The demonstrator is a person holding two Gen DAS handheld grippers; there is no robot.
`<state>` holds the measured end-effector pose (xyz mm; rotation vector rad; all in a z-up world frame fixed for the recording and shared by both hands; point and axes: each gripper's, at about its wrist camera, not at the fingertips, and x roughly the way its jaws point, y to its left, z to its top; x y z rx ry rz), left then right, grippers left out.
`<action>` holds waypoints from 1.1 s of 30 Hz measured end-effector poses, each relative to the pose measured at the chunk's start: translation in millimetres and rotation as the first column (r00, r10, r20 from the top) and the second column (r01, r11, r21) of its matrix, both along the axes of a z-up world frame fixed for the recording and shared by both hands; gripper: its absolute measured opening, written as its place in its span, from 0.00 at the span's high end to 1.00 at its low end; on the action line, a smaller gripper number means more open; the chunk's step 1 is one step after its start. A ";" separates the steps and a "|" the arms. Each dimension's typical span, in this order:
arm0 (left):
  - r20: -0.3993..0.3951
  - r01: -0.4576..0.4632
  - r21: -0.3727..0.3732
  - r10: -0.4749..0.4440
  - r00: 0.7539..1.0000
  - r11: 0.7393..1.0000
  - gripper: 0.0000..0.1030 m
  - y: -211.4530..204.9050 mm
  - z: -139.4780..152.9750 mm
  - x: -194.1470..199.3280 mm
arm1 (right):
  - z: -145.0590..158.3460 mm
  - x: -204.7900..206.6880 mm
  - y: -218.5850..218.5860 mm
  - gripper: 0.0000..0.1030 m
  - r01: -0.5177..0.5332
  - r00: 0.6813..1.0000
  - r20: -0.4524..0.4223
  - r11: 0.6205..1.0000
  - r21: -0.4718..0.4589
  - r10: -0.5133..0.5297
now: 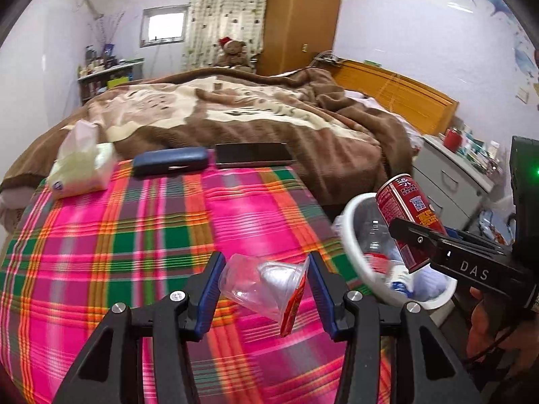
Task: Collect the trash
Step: 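Lift the can and clear cup and carry both over the bin, then open both grippers to drop the can and cup into the bin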
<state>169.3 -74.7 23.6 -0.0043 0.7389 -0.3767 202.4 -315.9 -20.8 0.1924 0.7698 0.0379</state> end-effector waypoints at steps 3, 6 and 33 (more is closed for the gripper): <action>0.006 0.033 0.005 -0.033 0.999 0.999 0.51 -24.1 2.2 -1.9 | 0.2 -4.8 -16.5 0.48 0.033 0.999 0.004 0.999 -0.002 -0.033; 0.009 0.072 0.008 -0.072 0.997 0.997 0.51 -49.1 4.0 -3.4 | -0.3 -9.2 -33.5 0.48 0.061 0.998 0.003 0.998 -0.001 -0.061; -0.073 0.227 0.024 -0.225 0.972 0.974 0.36 -172.4 -28.6 20.1 | -36.6 -2.9 -113.4 0.40 0.162 0.980 -0.116 0.986 -0.026 -0.164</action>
